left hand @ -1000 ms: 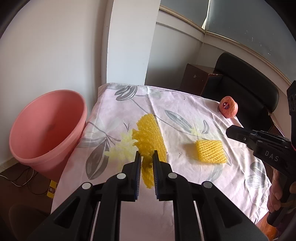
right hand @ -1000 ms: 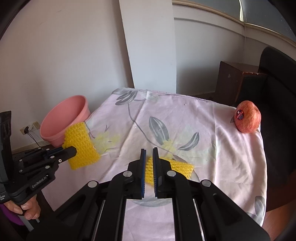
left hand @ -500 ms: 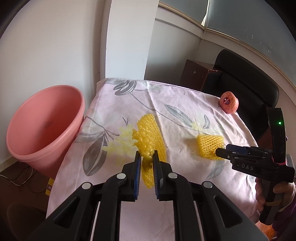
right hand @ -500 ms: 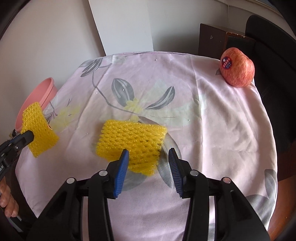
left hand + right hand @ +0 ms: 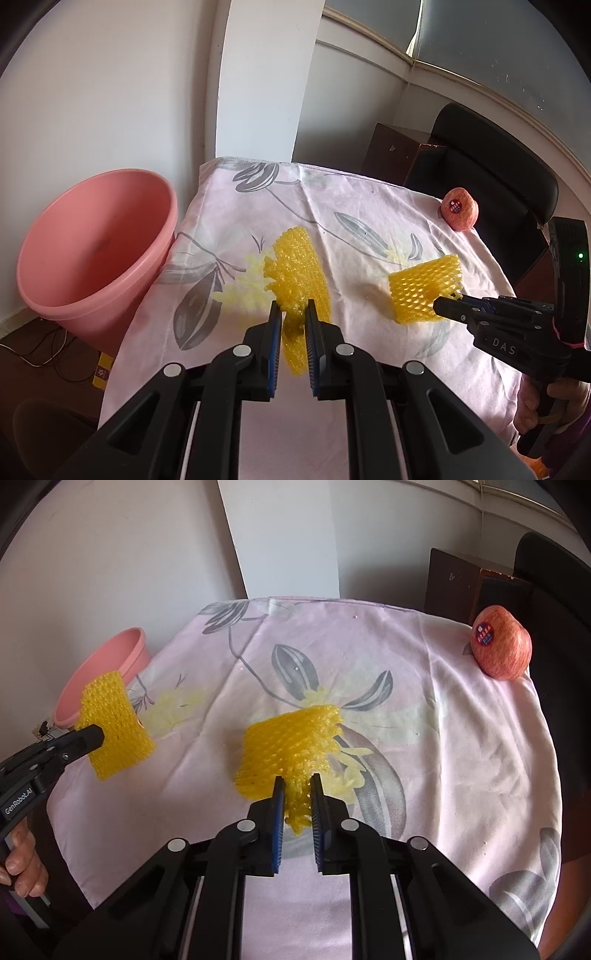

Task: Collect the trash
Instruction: 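Carry both yellow foam nets over the pink basin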

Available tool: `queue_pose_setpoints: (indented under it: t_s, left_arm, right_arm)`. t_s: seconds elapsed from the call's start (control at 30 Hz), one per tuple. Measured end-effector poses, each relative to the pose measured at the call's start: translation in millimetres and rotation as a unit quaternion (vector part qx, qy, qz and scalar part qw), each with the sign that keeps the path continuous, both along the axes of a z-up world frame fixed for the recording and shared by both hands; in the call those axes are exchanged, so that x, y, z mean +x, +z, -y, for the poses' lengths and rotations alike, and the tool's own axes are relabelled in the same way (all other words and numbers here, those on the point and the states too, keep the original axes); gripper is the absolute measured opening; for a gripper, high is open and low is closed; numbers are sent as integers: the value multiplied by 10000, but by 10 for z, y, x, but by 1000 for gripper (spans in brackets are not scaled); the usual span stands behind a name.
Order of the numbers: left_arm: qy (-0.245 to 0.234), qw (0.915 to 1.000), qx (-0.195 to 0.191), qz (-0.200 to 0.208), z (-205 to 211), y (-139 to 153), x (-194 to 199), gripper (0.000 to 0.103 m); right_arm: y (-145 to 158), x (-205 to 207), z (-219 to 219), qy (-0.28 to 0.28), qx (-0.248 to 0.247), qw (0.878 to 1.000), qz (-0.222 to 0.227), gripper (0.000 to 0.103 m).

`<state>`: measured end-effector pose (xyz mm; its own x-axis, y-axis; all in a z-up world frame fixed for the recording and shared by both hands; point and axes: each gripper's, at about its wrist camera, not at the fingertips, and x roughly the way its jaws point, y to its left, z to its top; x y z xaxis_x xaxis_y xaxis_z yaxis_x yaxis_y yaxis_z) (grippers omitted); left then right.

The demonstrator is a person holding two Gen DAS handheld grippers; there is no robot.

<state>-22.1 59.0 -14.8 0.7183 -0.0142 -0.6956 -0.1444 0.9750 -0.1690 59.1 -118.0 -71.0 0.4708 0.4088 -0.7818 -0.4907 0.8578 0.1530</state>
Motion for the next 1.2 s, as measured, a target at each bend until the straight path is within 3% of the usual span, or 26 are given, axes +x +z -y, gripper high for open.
queue_pose_setpoints:
  t_s: [0.3,0.5,0.83,1.2]
  left_arm:
    - [214,9996,69,175,-132,110,-79,11]
    - [598,9974,157,359,-362,232,-165,11]
    - [1409,9879,385,524,-842,375,-325,11]
    - [2017,9760,636,515,-1232,325,-411,12]
  right_arm:
    - [330,-53,-267,293,304,9983,401,14]
    - [476,-67,-598,629,429,9954,576,14]
    - [625,-112,-1249,1256,488,9878,780,14]
    - [660,-105,-1918,1730,339,9801,913,14]
